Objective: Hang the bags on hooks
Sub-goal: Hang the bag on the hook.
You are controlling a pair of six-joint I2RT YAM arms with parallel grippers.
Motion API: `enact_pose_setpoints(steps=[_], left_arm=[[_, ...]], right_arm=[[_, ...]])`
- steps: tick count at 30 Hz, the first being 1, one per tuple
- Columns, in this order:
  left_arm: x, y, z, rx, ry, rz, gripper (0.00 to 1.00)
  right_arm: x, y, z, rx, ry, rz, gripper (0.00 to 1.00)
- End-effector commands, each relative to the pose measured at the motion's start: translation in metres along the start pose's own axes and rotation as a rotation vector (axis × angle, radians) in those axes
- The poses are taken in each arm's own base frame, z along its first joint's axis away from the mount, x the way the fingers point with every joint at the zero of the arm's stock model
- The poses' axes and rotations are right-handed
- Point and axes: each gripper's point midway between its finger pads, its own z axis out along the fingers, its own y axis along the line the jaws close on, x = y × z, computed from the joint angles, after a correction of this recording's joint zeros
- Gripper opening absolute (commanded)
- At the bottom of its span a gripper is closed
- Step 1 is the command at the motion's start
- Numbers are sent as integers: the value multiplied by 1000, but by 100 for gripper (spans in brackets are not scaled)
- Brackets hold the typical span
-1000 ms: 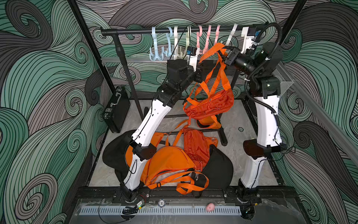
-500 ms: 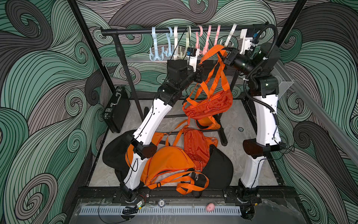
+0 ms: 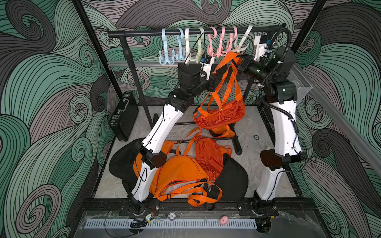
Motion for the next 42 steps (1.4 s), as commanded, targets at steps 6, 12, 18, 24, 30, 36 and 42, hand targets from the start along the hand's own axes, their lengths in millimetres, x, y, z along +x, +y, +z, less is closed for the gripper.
enact_pose_setpoints(steps=[6,12,18,24,30,36,42], left_arm=[[24,11,0,-3,98,21,0],[43,13,4,-3,154,43,0],[44,14,2,-9,160,55,16],[44,13,1,-6,162,51,38],[48,10,1,2,173,50,41],[57,10,4,0,194,61,27],[64,11,4,-1,217,64,14]], right_arm=[[-40,12,-27,26,-139,-48,0],[-37,4,-21,32,-130,-19,0],[-35,4,-23,35,-126,-23,22],[-33,9,-26,24,-115,-31,43],[-23,6,-27,28,-95,-29,46],[-19,-7,-24,77,-88,-20,39],[-8,-6,-10,47,-30,-7,37]])
